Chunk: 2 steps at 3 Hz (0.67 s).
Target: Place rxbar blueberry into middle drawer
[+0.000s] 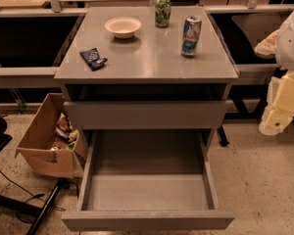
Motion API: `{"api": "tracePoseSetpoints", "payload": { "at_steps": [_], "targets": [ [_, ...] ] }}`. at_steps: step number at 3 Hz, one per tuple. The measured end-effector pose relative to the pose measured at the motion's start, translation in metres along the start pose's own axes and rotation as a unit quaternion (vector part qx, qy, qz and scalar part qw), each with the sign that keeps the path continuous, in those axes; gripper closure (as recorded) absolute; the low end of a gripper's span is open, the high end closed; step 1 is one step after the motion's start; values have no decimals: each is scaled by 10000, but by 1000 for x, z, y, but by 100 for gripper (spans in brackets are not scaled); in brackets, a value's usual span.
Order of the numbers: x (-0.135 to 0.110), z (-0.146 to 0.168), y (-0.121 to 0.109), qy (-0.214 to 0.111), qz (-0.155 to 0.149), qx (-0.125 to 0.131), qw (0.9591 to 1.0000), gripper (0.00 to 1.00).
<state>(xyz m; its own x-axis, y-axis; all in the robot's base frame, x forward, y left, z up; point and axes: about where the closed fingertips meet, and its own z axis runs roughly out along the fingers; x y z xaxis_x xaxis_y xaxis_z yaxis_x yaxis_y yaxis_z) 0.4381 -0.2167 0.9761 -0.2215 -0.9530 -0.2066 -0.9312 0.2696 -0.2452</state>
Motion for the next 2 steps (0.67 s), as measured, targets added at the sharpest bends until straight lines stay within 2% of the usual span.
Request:
{"api": "tracePoseSetpoints", "payload": {
  "at_steps": [1, 2],
  "targets": [
    [0, 0, 0, 0, 0, 0, 10000, 0],
    [-13, 11, -12, -276, -62, 131, 9995, 0]
  ]
}}
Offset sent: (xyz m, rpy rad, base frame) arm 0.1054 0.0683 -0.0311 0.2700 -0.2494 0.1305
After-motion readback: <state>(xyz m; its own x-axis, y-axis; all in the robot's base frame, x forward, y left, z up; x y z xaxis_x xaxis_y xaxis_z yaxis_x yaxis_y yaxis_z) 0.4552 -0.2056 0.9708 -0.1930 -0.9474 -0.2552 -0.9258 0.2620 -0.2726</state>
